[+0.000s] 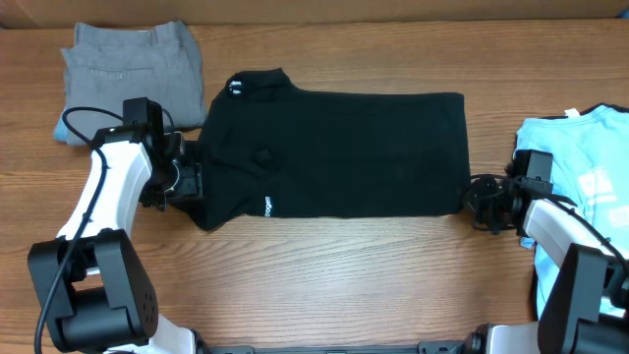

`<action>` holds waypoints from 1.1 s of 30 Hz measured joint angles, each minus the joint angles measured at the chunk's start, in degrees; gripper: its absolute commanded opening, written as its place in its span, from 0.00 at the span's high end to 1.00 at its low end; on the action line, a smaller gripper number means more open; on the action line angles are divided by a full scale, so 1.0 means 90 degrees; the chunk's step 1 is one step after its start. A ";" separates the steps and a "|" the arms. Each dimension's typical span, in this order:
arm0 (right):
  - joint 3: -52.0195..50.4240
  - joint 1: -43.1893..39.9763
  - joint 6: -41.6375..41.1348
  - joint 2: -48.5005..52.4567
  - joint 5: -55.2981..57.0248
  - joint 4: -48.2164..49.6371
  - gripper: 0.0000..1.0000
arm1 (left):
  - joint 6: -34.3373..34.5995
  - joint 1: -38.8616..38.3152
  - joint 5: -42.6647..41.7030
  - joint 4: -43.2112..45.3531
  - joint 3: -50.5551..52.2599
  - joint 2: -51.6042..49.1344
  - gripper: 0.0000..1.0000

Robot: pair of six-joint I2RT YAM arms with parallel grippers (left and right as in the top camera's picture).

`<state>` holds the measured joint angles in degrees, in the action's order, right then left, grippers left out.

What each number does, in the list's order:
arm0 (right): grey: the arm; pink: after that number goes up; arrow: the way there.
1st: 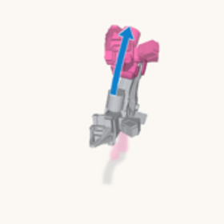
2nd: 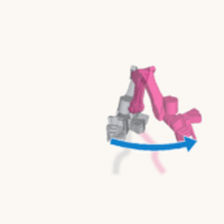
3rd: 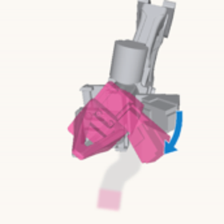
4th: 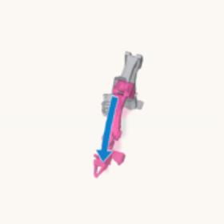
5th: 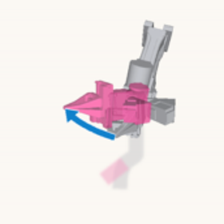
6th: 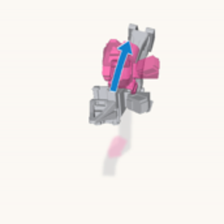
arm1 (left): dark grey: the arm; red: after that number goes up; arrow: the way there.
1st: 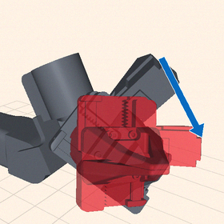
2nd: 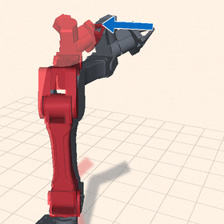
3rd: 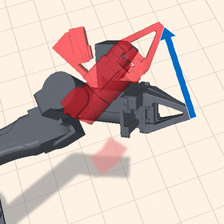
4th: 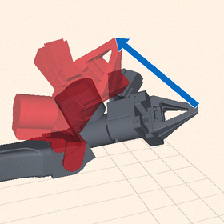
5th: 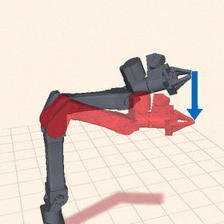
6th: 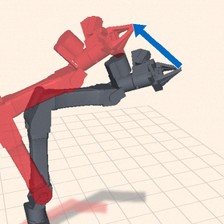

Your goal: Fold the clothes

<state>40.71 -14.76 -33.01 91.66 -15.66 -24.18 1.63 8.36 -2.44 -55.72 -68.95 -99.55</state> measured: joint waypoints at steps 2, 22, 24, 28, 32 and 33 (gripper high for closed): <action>0.0102 -0.0146 0.0000 -0.0012 -0.0041 -0.0398 0.96 | -0.0075 0.0000 -0.0056 0.0022 0.0027 0.0002 0.28; 0.0311 -0.0522 0.0027 -0.0107 0.0328 -0.1479 0.96 | -0.0580 -0.0056 -0.2033 0.2008 0.0784 -0.0017 0.29; 0.0311 -0.0522 0.0027 -0.0107 0.0330 -0.1477 0.96 | -0.0583 -0.0066 -0.2069 0.1994 0.0784 -0.0107 0.34; 0.0311 -0.0522 0.0027 -0.0107 0.0330 -0.1477 0.96 | -0.0583 -0.0097 -0.2069 0.1906 0.0789 -0.0359 0.43; 0.0311 -0.0522 0.0027 -0.0107 0.0338 -0.1450 0.96 | -0.0590 -0.0097 -0.2069 0.1817 0.0789 -0.0508 0.79; 0.0311 -0.0522 0.0024 -0.0107 0.0338 -0.1440 0.96 | -0.0614 -0.0097 -0.2069 0.1814 0.0789 -0.0529 0.86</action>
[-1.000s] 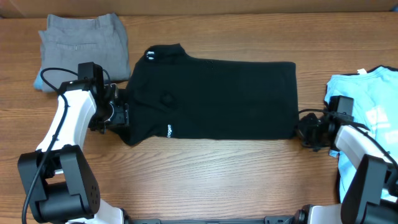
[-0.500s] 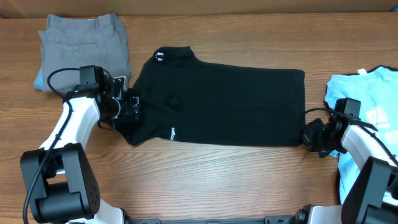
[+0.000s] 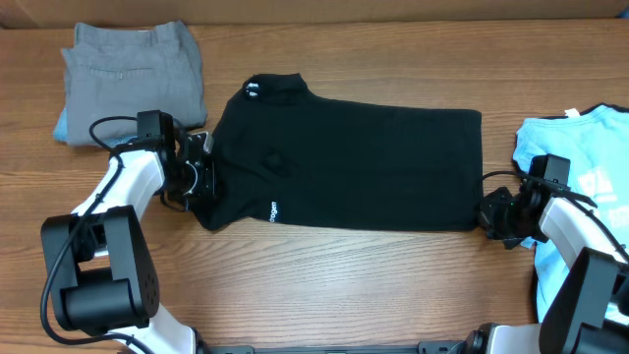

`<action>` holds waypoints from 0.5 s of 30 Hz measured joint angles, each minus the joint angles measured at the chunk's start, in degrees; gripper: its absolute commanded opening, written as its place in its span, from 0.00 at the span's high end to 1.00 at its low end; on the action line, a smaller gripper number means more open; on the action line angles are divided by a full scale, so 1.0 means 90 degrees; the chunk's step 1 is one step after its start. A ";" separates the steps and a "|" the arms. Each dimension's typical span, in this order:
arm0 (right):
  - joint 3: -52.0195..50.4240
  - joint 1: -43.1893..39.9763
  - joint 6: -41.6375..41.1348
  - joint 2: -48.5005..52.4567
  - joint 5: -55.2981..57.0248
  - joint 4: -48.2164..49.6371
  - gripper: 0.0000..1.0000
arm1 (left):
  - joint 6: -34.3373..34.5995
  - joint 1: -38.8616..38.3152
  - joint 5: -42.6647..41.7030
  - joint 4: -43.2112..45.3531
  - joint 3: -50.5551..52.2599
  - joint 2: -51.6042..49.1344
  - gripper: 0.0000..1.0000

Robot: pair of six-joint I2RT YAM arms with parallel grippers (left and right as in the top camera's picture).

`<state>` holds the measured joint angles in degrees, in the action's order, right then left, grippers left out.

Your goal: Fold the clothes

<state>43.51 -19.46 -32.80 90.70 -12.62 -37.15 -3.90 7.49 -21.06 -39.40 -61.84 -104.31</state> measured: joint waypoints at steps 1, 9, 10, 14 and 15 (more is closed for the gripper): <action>0.0000 0.0000 0.0002 0.0000 0.0005 0.0002 0.96 | -0.0044 0.0000 0.0002 0.0007 0.0000 -0.0017 0.94; 0.0000 0.0000 0.0002 -0.0002 0.0022 0.0015 0.96 | -0.0063 0.0000 -0.0236 0.0204 -0.0180 -0.0056 0.96; 0.0000 0.0000 0.0002 -0.0002 0.0022 0.0010 0.96 | -0.0063 0.0000 -0.0323 0.0248 -0.0316 -0.0068 0.96; 0.0000 0.0000 0.0002 -0.0002 0.0019 0.0010 0.96 | -0.0063 0.0000 -0.0425 0.0325 -0.0736 -0.0068 0.80; 0.0000 0.0000 0.0005 0.0000 0.0022 0.0010 0.96 | -0.0056 0.0000 -0.0423 0.0350 -0.0794 -0.0068 0.68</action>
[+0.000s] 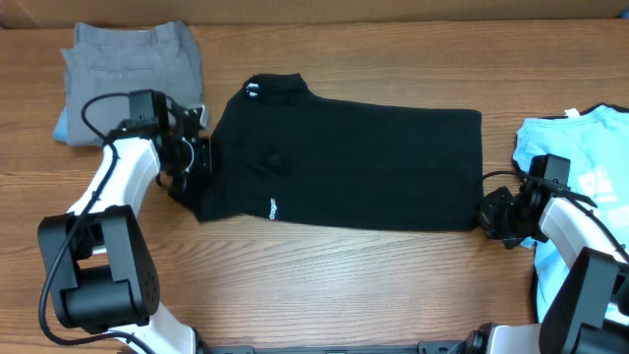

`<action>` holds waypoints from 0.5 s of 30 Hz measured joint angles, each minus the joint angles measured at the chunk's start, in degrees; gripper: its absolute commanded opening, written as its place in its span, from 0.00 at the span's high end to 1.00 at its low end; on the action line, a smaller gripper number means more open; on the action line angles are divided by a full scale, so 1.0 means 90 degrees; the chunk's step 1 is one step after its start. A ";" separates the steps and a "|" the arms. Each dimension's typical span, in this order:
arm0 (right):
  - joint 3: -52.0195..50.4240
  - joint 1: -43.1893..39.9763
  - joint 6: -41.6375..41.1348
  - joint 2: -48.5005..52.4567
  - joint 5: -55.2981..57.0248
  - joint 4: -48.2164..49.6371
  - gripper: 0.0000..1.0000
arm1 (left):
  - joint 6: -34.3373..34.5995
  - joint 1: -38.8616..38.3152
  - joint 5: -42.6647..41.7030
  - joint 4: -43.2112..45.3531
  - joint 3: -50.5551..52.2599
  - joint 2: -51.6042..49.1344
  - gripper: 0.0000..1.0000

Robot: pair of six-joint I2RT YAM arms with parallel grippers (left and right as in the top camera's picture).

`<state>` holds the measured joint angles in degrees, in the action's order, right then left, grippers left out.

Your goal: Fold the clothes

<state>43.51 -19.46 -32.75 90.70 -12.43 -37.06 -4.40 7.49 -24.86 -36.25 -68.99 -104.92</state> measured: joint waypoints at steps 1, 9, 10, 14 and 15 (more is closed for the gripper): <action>0.0000 0.0000 -0.0002 0.0000 -0.0002 0.0000 0.96 | -0.0024 0.0000 0.0015 0.0019 -0.0036 0.0000 0.56; 0.0000 0.0000 -0.0002 -0.0002 0.0002 -0.0012 0.96 | -0.0024 0.0000 0.0345 -0.0384 -0.0056 0.0000 0.29; 0.0000 0.0000 -0.0005 -0.0002 0.0000 -0.0015 0.96 | -0.0024 0.0000 0.0425 -0.0551 -0.0056 0.0000 0.28; 0.0002 0.0000 -0.0002 -0.0002 0.0007 -0.0019 0.96 | -0.0024 0.0000 0.0801 -0.1200 -0.0070 0.0000 0.32; 0.0002 0.0000 -0.0002 -0.0002 0.0007 -0.0019 0.96 | -0.0015 0.0000 0.0918 -0.1360 -0.0070 0.0000 0.34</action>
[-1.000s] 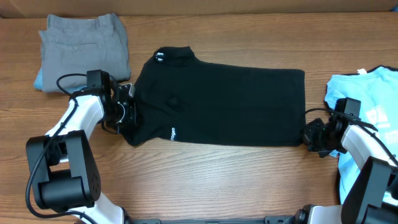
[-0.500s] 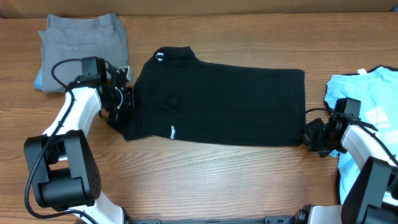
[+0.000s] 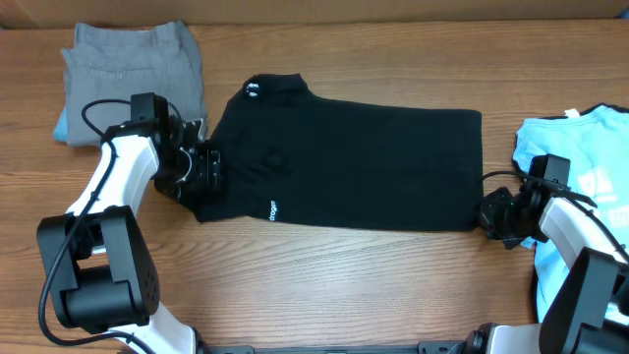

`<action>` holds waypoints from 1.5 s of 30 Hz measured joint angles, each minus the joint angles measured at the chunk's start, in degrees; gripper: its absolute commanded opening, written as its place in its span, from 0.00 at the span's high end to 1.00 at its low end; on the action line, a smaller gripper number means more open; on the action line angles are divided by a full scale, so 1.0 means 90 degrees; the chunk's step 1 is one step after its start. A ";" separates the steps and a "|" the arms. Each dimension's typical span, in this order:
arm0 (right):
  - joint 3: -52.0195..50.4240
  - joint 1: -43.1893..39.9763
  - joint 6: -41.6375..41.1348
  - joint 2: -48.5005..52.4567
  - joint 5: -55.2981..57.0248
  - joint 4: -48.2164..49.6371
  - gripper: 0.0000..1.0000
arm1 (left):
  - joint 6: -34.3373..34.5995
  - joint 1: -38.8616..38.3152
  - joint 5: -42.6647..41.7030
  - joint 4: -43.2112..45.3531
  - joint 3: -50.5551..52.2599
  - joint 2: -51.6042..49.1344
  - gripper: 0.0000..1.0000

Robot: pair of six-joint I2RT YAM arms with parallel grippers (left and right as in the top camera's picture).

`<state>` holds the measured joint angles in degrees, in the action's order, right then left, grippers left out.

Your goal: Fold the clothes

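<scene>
A black shirt [image 3: 354,162], folded into a long band, lies across the middle of the table with its collar end to the left. My left gripper [image 3: 208,167] sits over the shirt's left edge and looks shut on the cloth there. At the lower right corner of the shirt my right gripper [image 3: 488,211] is low on the table and appears shut on the hem. From overhead, the fingertips of both are mostly hidden against the dark cloth.
Folded grey trousers [image 3: 133,64] lie at the back left, close behind my left arm. A light blue shirt [image 3: 585,162] lies at the right edge, partly under my right arm. Bare wood table [image 3: 344,285] runs along the front.
My left gripper has shifted a little right and toward the front, further over the shirt's left edge. The shirt's outline and my right gripper have not moved.
At first both grippers were at the ends of the black shirt, which lay further left. A second later shirt and grippers were all further right. Then my left gripper stood slightly back at the left edge, and now it is over the cloth.
</scene>
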<state>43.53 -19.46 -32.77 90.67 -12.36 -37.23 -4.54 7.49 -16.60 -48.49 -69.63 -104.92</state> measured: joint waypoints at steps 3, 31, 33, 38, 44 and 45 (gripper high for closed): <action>0.0002 0.0000 0.0000 0.0000 0.0010 -0.0007 0.96 | 0.0007 0.0012 0.0294 -0.0367 0.0000 0.0000 0.38; 0.0092 0.0002 0.0029 -0.0262 0.0561 -0.1712 0.70 | 0.1630 0.0216 0.2948 -0.0644 0.0855 0.0109 0.49; 0.0100 -0.0007 -0.0005 -0.0369 0.0690 -0.1717 0.67 | 0.1661 0.0228 0.3024 -0.0826 0.0610 0.0109 0.48; 0.0316 -0.0005 -0.0005 -0.0500 0.0789 -0.1826 0.65 | 0.1571 0.0257 0.2807 -0.1214 -0.0253 0.0109 0.49; 0.0896 -0.0005 0.0223 -0.0755 0.0440 -0.1819 0.60 | 0.0731 0.0102 0.0991 -0.1078 -0.1273 0.0117 0.48; 0.0974 -0.0007 0.0291 -0.0787 0.0328 -0.1787 0.60 | 0.0522 -0.0024 0.0639 -0.0996 -0.1333 0.0117 0.48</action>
<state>52.29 -19.53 -30.15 83.59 -9.41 -53.32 0.16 7.27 -10.85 -57.45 -81.62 -103.88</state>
